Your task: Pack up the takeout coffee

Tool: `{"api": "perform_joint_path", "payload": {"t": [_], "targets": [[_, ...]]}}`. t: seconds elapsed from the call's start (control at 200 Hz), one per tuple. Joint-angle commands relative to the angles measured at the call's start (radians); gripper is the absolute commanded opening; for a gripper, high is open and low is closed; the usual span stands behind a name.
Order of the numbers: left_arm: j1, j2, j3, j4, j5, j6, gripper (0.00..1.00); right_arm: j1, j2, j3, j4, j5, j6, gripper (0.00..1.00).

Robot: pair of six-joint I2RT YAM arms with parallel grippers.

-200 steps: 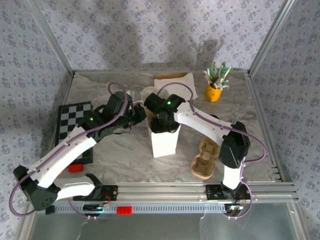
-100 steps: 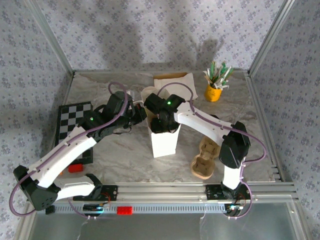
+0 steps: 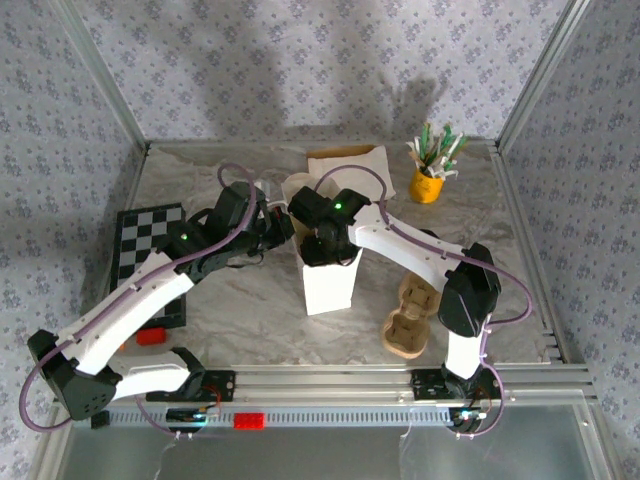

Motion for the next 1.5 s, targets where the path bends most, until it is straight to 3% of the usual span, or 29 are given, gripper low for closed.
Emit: {"api": "perform_joint_path", "payload": {"t": [0.0,0.6,1.019,1.494], "targets": [[0.005,0.011,0.034,-0.002,0.015,0.016,0.07,0.006,0.005,-0.042,-0.02,-0.002,0.028,0.68],[0.007,0.018,0.035,-0.004,0.003,0.024,0.03,0.02,0.006,-0.017,-0.043,-0.011,0.021,0.69],[0.011,0.017,0.045,-0.013,0.004,0.028,0.05,0.023,-0.006,-0.059,-0.016,0.01,0.028,0.69],[0.01,0.021,0.053,-0.012,0.018,0.033,0.08,0.023,-0.037,-0.005,-0.038,0.055,0.042,0.79]]}}
